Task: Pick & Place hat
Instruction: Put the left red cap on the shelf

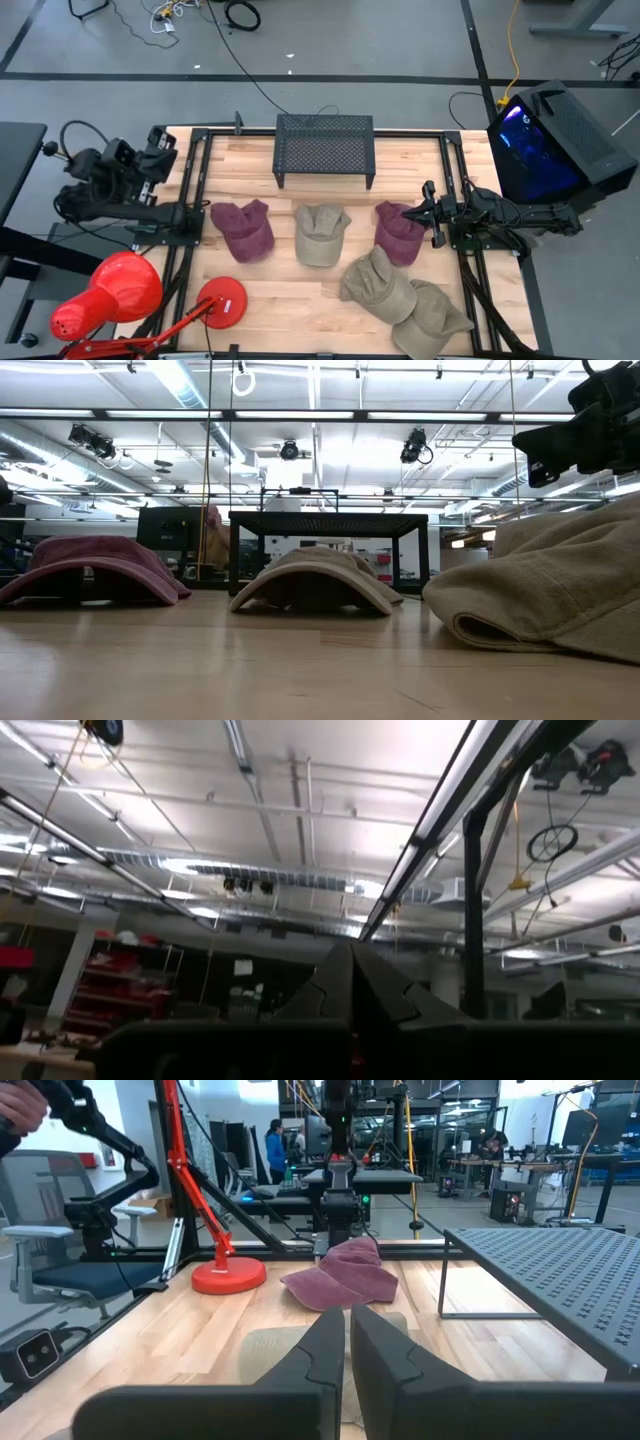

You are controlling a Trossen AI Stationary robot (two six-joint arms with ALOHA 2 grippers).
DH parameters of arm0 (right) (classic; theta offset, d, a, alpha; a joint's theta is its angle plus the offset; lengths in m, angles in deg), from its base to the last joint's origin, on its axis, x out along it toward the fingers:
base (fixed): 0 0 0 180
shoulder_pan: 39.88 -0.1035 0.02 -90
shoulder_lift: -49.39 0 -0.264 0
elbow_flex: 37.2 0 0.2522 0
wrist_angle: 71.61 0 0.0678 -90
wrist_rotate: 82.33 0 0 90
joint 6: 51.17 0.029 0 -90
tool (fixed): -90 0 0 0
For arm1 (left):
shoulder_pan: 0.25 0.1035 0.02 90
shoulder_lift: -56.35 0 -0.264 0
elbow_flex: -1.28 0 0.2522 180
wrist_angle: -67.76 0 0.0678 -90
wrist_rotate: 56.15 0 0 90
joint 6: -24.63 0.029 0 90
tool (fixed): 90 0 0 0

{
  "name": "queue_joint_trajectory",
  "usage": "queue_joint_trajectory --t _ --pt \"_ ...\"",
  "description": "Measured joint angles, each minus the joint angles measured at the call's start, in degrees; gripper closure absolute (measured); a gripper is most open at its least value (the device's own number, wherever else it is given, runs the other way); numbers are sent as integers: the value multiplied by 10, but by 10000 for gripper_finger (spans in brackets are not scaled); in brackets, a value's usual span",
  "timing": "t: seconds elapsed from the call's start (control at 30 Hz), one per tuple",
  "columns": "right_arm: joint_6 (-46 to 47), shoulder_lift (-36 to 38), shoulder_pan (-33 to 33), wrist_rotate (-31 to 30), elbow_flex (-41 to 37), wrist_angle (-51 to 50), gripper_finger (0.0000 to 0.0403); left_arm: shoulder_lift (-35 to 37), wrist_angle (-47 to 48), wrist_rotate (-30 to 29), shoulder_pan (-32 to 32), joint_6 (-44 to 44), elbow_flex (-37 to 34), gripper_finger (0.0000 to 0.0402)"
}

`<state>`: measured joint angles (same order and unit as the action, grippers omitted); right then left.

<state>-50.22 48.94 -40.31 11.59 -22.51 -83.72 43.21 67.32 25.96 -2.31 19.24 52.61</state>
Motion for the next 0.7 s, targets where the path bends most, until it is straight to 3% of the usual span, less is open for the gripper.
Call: queue_joint_trajectory --t 0.33,0.7 --pt "0 0 0 0 0 0 376 -132 114 28 0 -10 145 400" --pt "0 0 0 0 0 0 376 -222 209 33 0 1 269 400"
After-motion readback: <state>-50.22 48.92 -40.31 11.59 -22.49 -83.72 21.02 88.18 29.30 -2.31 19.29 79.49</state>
